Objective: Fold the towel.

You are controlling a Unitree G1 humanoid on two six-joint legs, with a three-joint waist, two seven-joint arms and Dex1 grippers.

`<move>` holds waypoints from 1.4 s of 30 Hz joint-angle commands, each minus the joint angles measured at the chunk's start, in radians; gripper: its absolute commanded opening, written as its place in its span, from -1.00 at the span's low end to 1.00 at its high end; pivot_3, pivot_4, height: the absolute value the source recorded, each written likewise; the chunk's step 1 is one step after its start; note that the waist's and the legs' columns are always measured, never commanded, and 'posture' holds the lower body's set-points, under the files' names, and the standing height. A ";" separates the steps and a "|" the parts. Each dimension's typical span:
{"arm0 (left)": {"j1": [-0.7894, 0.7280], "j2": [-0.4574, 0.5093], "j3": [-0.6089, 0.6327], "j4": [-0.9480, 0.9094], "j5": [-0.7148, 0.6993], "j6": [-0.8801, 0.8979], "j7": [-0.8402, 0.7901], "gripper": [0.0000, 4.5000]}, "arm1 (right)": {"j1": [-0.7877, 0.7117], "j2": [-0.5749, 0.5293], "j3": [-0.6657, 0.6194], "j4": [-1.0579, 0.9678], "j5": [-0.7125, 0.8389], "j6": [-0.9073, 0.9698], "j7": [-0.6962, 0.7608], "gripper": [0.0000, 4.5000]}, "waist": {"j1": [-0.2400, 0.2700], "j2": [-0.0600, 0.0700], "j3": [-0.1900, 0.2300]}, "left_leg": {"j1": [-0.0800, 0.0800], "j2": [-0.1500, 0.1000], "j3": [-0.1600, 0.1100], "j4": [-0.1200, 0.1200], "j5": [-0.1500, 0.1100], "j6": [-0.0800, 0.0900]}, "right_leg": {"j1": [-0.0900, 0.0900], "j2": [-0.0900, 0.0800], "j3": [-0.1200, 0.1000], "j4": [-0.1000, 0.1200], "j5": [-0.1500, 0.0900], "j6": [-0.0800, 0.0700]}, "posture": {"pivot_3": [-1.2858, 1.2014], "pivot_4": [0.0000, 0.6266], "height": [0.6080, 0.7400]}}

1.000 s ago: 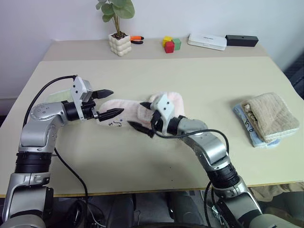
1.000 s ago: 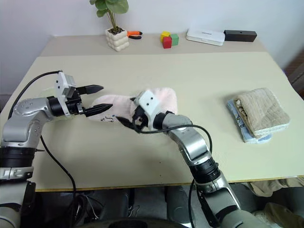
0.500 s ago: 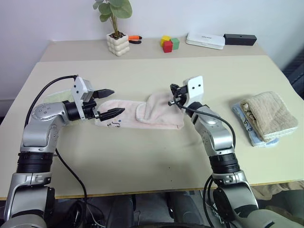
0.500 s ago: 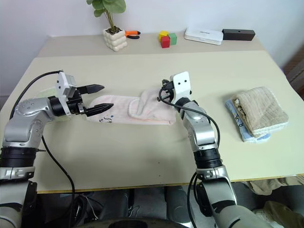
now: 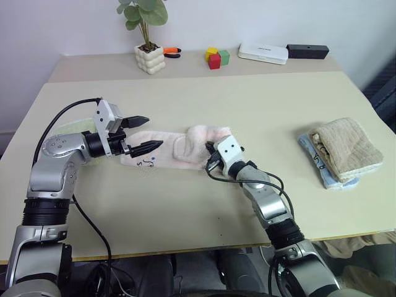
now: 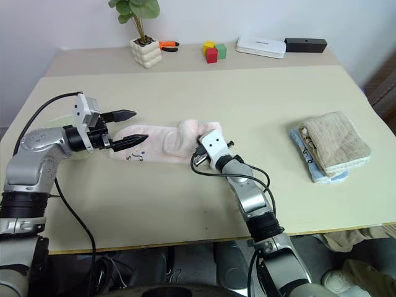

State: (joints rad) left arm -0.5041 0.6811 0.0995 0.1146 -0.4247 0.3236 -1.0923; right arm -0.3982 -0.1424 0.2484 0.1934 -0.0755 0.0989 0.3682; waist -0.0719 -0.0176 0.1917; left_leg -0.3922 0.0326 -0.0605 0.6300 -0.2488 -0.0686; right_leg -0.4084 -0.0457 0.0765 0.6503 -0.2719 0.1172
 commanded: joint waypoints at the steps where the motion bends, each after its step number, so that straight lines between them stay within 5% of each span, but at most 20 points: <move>1: -0.001 0.002 0.012 -0.031 -0.010 -0.003 0.005 1.00 | 0.007 -0.003 0.030 0.014 0.013 -0.013 0.068 -0.60 | 0.000 0.000 0.000 | 0.000 0.000 0.000 0.000 0.000 0.000 | 0.000 0.000 0.000 0.000 0.000 0.000 | 0.03 -0.52 1.00; 8: 0.007 -0.002 0.013 -0.033 -0.013 -0.004 0.012 1.00 | -0.059 -0.039 -0.020 -0.005 0.010 -0.027 0.078 0.94 | 0.002 0.000 0.000 | 0.000 0.000 0.000 0.000 0.000 0.000 | 0.000 0.000 0.000 0.000 0.000 0.000 | 0.03 -0.52 1.00; 9: 0.007 -0.003 0.013 -0.033 -0.012 -0.005 0.012 1.00 | -0.067 -0.038 -0.030 -0.009 0.021 -0.021 0.080 0.99 | 0.002 0.000 0.000 | 0.000 0.000 0.000 0.000 0.000 0.000 | 0.000 0.000 0.000 0.000 0.000 0.000 | 0.03 -0.52 1.00; 21: 0.032 -0.002 0.046 -0.077 -0.079 0.121 0.047 1.00 | -0.201 -0.034 -0.263 -0.047 0.230 0.158 0.059 0.99 | 0.003 0.001 0.001 | -0.001 0.000 0.000 0.000 0.000 0.000 | 0.000 -0.001 0.000 0.000 0.000 0.000 | 0.03 -0.52 1.00; 27: 0.128 -0.071 0.170 -0.292 -0.294 0.450 0.276 1.00 | -0.114 -0.178 -0.260 -0.310 0.465 0.264 0.387 0.99 | 0.004 0.001 0.001 | -0.002 0.000 0.000 0.001 0.000 0.000 | 0.000 -0.001 0.000 0.000 0.000 0.000 | 0.03 -0.52 1.00; 31: 0.201 -0.172 0.324 -0.439 -0.556 0.675 0.548 1.00 | -0.034 -0.365 -0.269 -0.453 0.560 0.310 0.592 0.99 | 0.006 0.000 0.001 | -0.002 0.000 -0.001 0.001 0.000 0.000 | 0.001 -0.002 -0.001 0.000 0.000 0.001 | 0.03 -0.52 1.00; 35: 0.333 -0.296 0.386 -0.547 -0.723 0.739 0.779 1.00 | -0.004 -0.450 -0.273 -0.470 0.566 0.280 0.660 0.99 | 0.002 0.000 0.001 | 0.002 0.000 -0.001 0.002 0.000 0.000 | 0.004 -0.001 0.000 0.000 0.000 0.001 | 0.03 -0.52 1.00; 42: 0.529 -0.443 0.385 -0.635 -0.920 0.686 1.087 1.00 | -0.020 -0.426 -0.254 -0.430 0.556 0.287 0.623 0.99 | 0.023 0.000 0.001 | 0.002 0.000 -0.001 0.003 0.000 0.000 | 0.004 -0.001 0.001 0.000 0.000 0.000 | 0.03 -0.52 1.00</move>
State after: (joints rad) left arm 0.0141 0.2475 0.4665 -0.4734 -1.2613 1.0362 -0.0714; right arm -0.4024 -0.5730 -0.0054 -0.2271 0.4758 0.4010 0.9967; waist -0.0492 -0.0178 0.1927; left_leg -0.3905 0.0317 -0.0608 0.6330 -0.2489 -0.0688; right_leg -0.4043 -0.0472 0.0774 0.6495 -0.2718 0.1173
